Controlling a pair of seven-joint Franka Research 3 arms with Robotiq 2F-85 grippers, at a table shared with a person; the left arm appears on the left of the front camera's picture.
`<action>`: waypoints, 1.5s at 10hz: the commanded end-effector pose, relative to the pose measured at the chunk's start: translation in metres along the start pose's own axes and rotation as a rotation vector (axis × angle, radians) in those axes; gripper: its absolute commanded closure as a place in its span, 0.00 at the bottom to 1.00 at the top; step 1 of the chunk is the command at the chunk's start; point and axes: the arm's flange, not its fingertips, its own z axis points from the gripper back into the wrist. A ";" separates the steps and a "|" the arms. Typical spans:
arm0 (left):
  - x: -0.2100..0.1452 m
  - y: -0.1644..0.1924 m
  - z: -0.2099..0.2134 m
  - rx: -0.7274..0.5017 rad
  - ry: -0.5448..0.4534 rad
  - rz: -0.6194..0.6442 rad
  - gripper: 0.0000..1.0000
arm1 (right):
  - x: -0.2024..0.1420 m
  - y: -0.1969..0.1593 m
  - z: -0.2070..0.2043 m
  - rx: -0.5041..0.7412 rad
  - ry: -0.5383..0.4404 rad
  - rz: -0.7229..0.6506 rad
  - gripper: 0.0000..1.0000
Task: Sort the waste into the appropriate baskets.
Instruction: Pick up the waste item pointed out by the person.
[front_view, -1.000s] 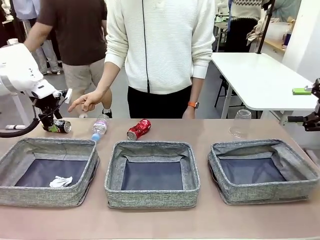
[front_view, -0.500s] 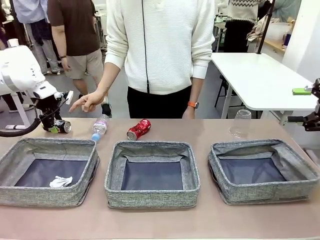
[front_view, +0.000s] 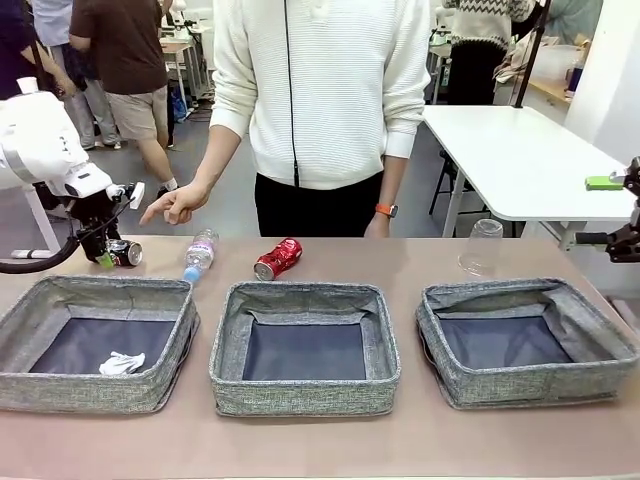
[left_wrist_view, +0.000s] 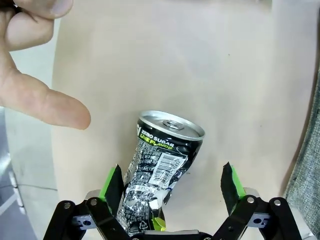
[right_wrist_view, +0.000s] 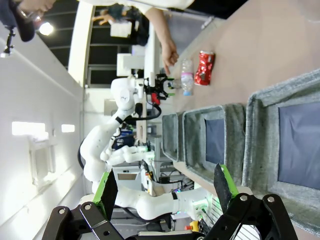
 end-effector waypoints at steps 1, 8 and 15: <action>0.001 0.005 0.003 -0.033 0.033 0.001 0.57 | 0.001 0.002 -0.002 0.020 -0.005 0.009 0.00; 0.001 0.001 0.005 -0.002 0.041 0.006 1.00 | 0.001 0.002 -0.002 0.020 -0.005 0.009 0.00; 0.022 -0.149 0.166 0.075 -0.034 0.265 1.00 | 0.001 0.002 -0.002 0.020 -0.005 0.009 0.00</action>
